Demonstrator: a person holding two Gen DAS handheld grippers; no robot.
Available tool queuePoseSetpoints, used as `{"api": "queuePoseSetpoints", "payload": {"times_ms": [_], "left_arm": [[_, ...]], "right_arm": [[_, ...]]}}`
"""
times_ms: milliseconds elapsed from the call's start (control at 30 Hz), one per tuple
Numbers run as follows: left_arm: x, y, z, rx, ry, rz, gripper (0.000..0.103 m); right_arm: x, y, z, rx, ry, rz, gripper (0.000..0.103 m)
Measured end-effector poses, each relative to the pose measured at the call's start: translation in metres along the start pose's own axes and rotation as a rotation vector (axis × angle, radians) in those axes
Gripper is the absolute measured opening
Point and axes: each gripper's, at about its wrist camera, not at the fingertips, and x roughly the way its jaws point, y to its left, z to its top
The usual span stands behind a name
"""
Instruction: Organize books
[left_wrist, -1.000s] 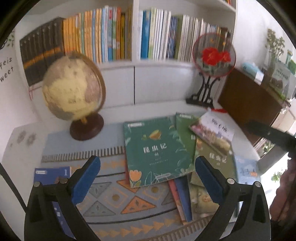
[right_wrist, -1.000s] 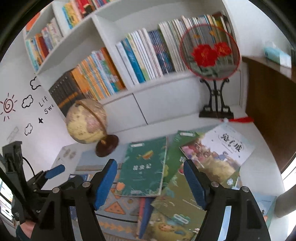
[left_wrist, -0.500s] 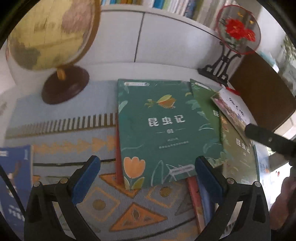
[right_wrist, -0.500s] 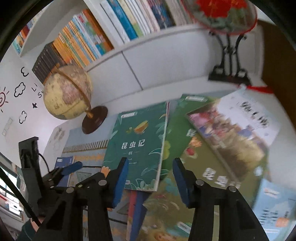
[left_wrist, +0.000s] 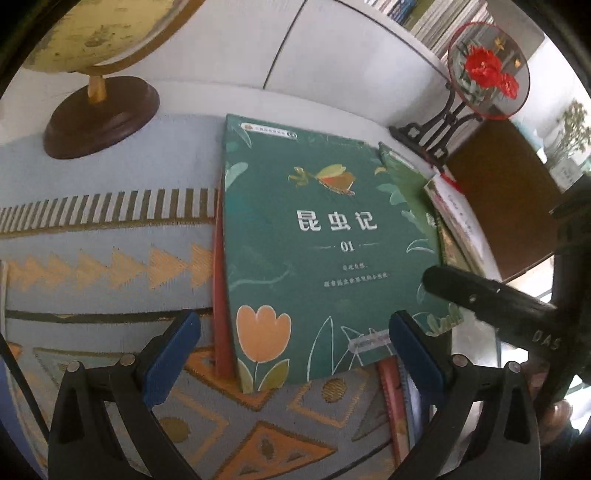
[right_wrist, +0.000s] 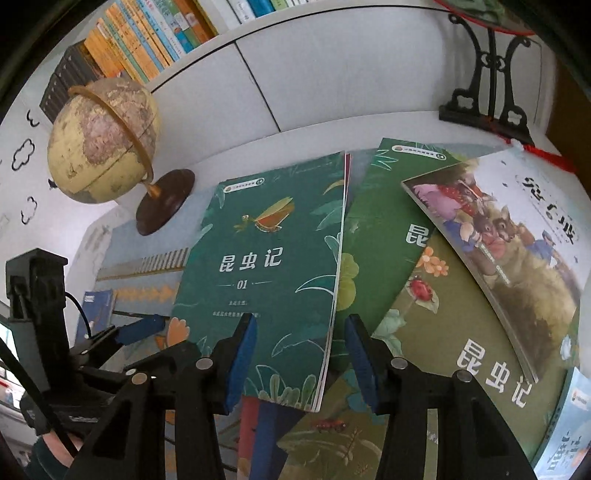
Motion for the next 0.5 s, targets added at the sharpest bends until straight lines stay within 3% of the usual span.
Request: {"api": "queuePoseSetpoints", "payload": {"times_ms": [500], "left_arm": [[-0.012,-0.013,-0.011,0.088,0.031,-0.045,0.102]], "right_arm": [[-0.005,0.012,-0.012,-0.049,-0.009,0.014,0.049]]}}
